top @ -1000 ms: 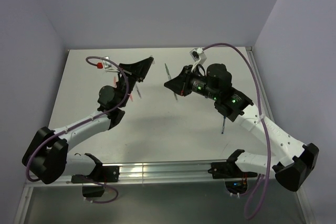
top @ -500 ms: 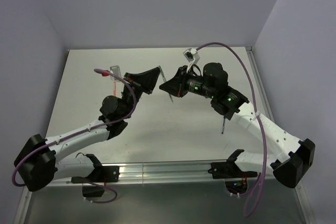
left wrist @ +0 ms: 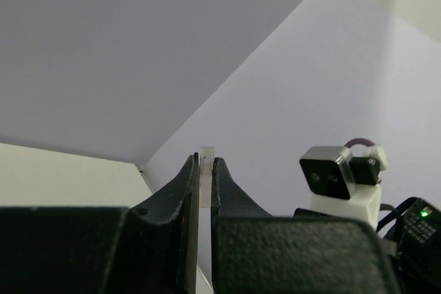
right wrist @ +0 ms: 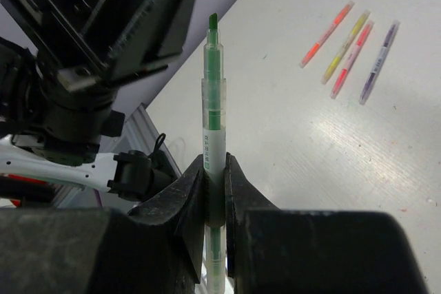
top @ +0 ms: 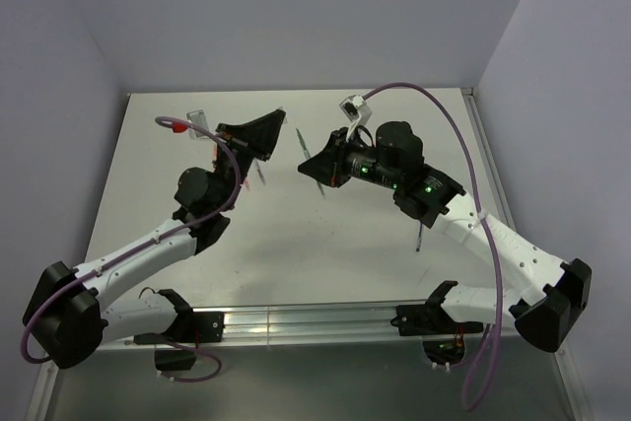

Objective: Insert the pens into the pen caps
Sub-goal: Insert the pen cap onto the pen.

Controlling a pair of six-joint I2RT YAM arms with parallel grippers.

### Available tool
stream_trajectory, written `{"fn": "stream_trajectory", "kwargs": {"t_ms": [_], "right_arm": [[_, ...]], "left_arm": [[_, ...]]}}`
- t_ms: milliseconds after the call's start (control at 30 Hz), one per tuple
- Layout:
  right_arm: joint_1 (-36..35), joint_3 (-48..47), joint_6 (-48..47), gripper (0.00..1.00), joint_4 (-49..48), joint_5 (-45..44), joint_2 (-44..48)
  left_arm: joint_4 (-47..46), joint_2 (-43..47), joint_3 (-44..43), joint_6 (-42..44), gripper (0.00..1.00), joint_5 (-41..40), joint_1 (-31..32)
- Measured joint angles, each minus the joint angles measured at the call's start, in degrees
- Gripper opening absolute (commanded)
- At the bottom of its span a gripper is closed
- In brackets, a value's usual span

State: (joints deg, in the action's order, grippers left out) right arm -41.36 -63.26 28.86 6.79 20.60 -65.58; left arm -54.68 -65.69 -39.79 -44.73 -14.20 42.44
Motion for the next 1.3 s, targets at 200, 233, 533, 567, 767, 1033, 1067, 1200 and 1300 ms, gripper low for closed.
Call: {"fn": "stream_trajectory", "kwargs": {"t_ms": [200,233,533,567,767,1033,1067,1200,1300], "right_arm": [[-0.46,0.0,-0.52,0.0,0.5,-0.9,0.0],[-0.5,0.04,-0.61,0.0,0.5,-1.03,0.07],[-0.9,0.04,-1.29,0.0,0.44,-1.88,0.85],[-1.01,0.04,-1.29,0.0,0.48,-1.77,0.83],[-1.53,0.04,-1.33,0.0,0.5,-1.7,0.83],[-1.62,0.04,-1.51,0.0,0.5,-1.7,0.83],[-1.64,0.04,-1.51,0.0,0.52,-1.68,0.83],[-1.64,0.04,-1.51,0.0,0.52,-1.66,0.83],[-1.64,0.04,-1.53,0.0,0.52,-1.66,0.83]], "left_arm": [[2.75,0.5,-2.47,-5.88,0.0,5.77,-3.52],[2.71,0.5,-2.47,-6.97,0.0,6.99,-4.04],[3.15,0.52,-2.34,-10.93,0.0,11.47,-5.55],[3.15,0.52,-2.34,-11.08,0.0,11.67,-5.55],[3.08,0.52,-2.34,-12.0,0.0,12.5,-5.55],[3.06,0.07,-2.34,-12.17,0.0,14.29,-5.55],[3.02,0.07,-2.34,-12.17,0.0,14.47,-5.53],[2.51,-0.13,-2.34,-12.2,0.0,15.3,-5.53],[2.23,-0.48,-2.34,-12.17,0.0,15.98,-5.53]]}}
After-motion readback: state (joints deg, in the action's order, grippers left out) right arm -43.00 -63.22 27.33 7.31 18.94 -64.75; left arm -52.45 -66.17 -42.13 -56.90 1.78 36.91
